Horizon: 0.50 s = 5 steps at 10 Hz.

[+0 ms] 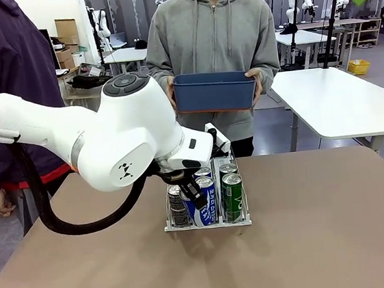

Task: Fill the beverage cans into the dispenser.
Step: Place the picked Ionic drink in the line of the Automatic Can Dispenser with the same cans.

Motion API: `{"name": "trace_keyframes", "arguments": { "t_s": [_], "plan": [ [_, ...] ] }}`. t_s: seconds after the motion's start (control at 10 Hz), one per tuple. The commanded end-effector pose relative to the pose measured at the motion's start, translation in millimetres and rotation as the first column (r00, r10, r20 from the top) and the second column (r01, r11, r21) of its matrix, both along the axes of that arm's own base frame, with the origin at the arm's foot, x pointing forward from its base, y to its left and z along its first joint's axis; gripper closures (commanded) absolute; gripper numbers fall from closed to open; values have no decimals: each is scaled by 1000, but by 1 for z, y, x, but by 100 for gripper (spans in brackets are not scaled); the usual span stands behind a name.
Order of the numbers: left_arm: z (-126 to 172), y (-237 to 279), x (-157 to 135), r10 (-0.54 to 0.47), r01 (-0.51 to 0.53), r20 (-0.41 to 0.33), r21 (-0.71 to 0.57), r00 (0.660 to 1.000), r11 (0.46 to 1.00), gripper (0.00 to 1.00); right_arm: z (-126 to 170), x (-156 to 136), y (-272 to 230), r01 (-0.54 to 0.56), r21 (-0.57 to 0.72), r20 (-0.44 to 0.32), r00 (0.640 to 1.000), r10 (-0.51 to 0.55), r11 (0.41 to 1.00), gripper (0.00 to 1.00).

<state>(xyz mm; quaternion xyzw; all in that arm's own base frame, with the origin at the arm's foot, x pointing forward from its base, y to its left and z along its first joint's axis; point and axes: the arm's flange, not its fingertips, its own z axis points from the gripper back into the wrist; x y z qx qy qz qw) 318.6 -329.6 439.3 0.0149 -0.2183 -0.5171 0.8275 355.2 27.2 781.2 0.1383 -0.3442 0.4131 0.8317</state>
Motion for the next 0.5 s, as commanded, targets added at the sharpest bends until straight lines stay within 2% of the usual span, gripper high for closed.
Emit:
{"name": "trace_keyframes", "arguments": {
  "t_s": [0.0, 0.4],
  "plan": [
    [5, -11, 12, 14, -15, 45, 5, 999, 1000, 43, -1, -1, 0, -2, 1, -2, 1000, 2, 1000, 0],
    [3, -24, 33, 23, -23, 43, -5, 999, 1000, 43, -1, -1, 0, -2, 1, -2, 1000, 2, 1000, 0]
  ]
}}
